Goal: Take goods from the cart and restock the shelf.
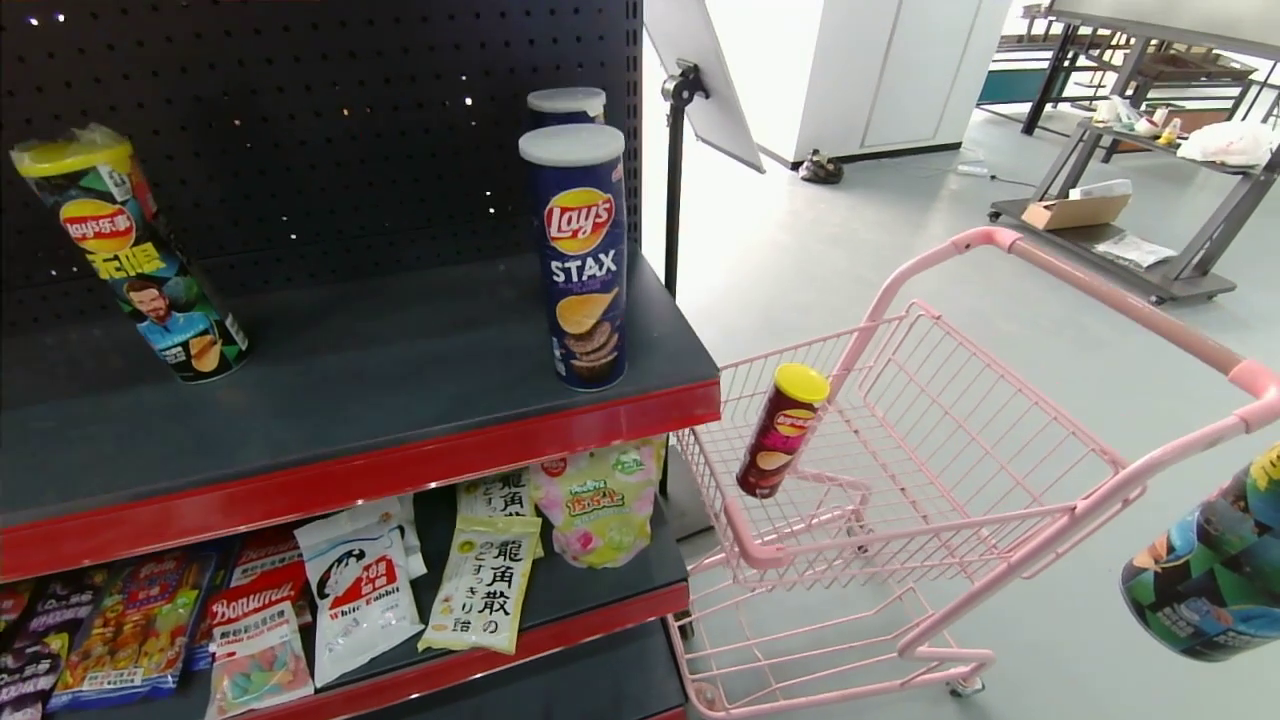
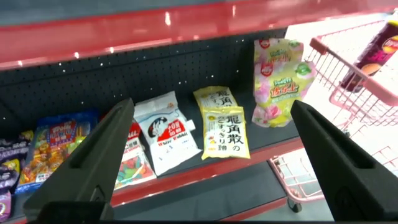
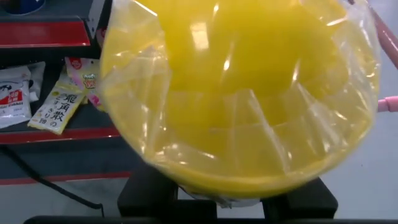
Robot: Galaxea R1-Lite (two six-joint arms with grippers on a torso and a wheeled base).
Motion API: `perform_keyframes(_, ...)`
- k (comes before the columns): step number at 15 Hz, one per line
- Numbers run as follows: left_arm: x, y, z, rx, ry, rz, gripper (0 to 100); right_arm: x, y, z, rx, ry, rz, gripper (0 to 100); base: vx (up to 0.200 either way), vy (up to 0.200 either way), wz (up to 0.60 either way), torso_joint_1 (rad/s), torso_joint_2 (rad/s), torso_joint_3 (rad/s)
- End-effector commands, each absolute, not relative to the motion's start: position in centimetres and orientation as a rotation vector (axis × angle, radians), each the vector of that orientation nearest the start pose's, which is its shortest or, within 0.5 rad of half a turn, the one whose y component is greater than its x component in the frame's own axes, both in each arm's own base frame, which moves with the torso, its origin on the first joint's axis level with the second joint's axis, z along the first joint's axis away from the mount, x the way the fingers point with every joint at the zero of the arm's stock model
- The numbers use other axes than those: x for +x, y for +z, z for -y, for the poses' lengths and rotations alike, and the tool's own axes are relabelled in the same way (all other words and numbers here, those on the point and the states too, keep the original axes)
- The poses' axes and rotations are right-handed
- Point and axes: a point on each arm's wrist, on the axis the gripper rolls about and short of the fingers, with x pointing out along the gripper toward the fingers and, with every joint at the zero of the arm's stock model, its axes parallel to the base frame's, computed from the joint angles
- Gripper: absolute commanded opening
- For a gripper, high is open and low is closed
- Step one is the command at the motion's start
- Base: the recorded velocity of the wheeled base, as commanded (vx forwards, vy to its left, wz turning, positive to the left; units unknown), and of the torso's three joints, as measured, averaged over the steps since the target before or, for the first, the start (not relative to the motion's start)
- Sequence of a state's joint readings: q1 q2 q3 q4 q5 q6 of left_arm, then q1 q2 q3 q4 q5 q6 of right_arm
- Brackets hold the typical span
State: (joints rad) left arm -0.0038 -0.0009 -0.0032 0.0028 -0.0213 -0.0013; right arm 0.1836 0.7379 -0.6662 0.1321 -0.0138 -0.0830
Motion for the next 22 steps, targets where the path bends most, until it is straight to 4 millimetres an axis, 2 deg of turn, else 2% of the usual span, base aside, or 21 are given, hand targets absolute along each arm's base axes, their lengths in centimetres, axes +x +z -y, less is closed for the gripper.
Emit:
perform_keyframes(1, -2.3, 7.6, 0.0, -0.002, -0.025, 0.000, 100, 5.8, 24.4, -1.1, -0.106, 0.178, -0.199, 0, 0.000, 0.000, 0.00, 0.212, -0.61, -0.378)
perform_keyframes(6, -2.3, 7.6, 0.0, -0.002, -0.025, 0.000, 100, 6.0, 24.2, -1.1, -0.107, 0.182, -0.206, 0, 0.000, 0.000, 0.00, 0.189, -0.49, -0.298)
perform_keyframes(15, -2.3, 7.6, 0.0, -0.002, -0.026, 0.000, 100, 8.2, 24.5, -2.0, -0.115, 0.259, -0.258, 0, 0.000, 0.000, 0.00, 0.007, -0.01, -0.008)
perform_keyframes(22, -2.3, 7.6, 0.0, -0.002, -0.025, 0.000, 100, 8.2, 24.0, -2.0, -0.116, 0.262, -0.273, 0, 0.000, 0.000, 0.60, 0.004, 0.00, 0.000)
